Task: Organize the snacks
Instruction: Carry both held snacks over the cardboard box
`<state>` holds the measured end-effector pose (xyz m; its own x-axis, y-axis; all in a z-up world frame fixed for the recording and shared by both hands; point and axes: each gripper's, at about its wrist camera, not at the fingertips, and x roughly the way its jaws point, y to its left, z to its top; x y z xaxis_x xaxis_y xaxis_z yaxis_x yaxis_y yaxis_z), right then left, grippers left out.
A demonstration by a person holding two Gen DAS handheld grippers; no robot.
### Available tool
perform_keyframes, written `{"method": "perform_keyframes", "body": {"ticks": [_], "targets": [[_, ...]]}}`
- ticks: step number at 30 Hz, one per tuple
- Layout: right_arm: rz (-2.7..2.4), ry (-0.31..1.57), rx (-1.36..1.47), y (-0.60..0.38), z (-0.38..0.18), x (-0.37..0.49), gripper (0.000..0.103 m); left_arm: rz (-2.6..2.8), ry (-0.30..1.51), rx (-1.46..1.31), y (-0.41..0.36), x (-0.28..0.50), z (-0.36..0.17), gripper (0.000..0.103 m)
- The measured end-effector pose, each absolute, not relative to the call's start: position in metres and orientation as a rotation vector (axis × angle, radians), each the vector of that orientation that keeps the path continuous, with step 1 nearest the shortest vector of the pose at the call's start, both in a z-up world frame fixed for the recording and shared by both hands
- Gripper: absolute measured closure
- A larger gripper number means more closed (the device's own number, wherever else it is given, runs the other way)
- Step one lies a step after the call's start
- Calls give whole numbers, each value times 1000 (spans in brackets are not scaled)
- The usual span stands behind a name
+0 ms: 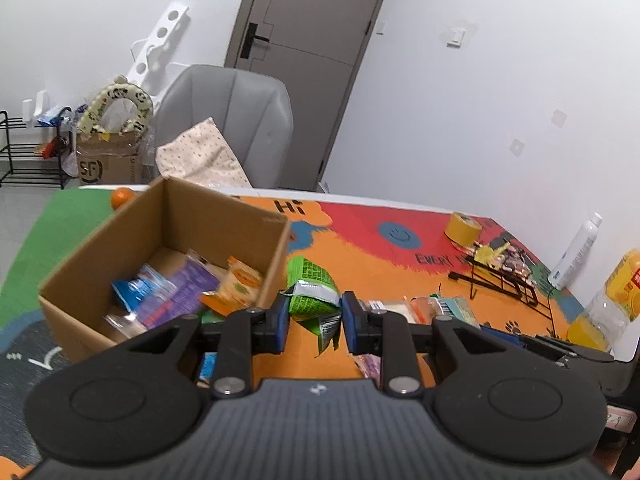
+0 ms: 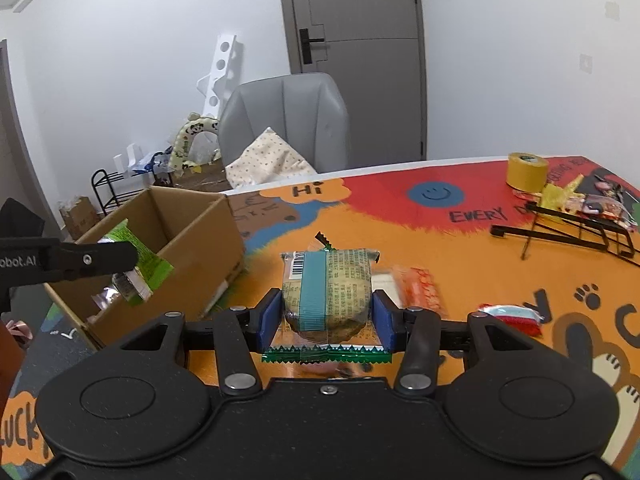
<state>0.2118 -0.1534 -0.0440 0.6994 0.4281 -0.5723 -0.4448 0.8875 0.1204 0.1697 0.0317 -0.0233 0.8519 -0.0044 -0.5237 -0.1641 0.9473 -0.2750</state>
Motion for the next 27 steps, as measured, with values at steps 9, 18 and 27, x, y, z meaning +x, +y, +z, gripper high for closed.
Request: {"method": "perform_keyframes", "body": {"ticks": [9, 18, 27], "targets": [[536, 607, -56, -123, -34, 209, 57, 146, 528, -290, 67, 160, -10, 77], [586, 584, -84, -86, -22, 204, 57, 191, 534, -312, 101, 157, -15, 77], [626, 580, -95, -54, -17, 200, 57, 257, 532, -356, 136, 153, -25, 77]]}}
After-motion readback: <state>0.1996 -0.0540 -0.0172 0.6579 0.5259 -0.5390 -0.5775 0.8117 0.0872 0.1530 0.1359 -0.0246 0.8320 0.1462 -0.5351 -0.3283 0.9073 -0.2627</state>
